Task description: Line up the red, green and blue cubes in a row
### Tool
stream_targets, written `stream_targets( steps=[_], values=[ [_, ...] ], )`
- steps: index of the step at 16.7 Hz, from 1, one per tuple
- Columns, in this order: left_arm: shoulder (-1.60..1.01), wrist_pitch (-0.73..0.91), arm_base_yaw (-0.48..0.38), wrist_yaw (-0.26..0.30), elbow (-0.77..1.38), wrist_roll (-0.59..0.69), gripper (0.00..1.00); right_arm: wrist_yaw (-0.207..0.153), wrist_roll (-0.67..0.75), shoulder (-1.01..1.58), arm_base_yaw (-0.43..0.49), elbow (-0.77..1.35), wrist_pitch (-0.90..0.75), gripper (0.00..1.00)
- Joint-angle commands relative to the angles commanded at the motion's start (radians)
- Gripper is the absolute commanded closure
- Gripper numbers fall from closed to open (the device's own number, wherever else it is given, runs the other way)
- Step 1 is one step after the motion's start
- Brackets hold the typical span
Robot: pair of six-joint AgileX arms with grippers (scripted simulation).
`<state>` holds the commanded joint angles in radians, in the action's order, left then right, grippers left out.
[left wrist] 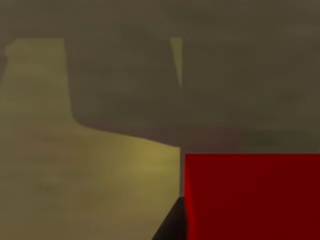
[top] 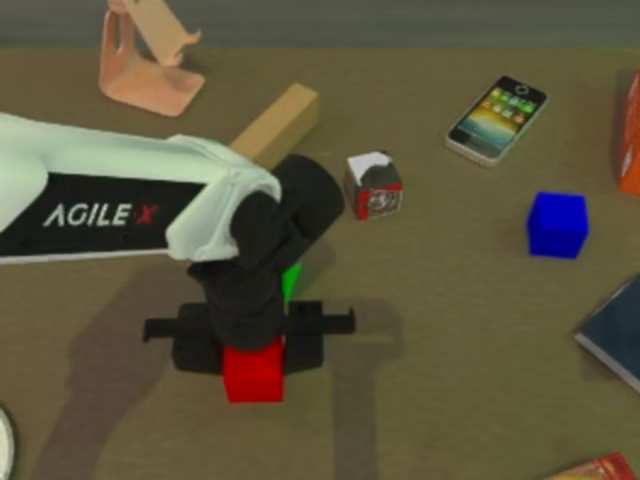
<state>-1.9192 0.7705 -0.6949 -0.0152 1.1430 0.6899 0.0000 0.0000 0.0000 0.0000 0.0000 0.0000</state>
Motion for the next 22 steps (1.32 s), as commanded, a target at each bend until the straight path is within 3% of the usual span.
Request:
stream_targets(
  steps=[5, 18, 22],
  values=[
    [-0.007, -0.013, -0.001, 0.0, -0.01, 0.0, 1.0, 0.0, 0.0, 0.0, 0.0, 0.0, 0.0, 0.0],
    [-0.007, -0.013, -0.001, 0.0, -0.01, 0.0, 0.02, 0.0, 0.0, 0.0, 0.0, 0.0, 0.0, 0.0],
    [-0.007, -0.013, -0.001, 0.0, -0.01, 0.0, 0.0, 0.0, 0.0, 0.0, 0.0, 0.0, 0.0, 0.0]
  ],
)
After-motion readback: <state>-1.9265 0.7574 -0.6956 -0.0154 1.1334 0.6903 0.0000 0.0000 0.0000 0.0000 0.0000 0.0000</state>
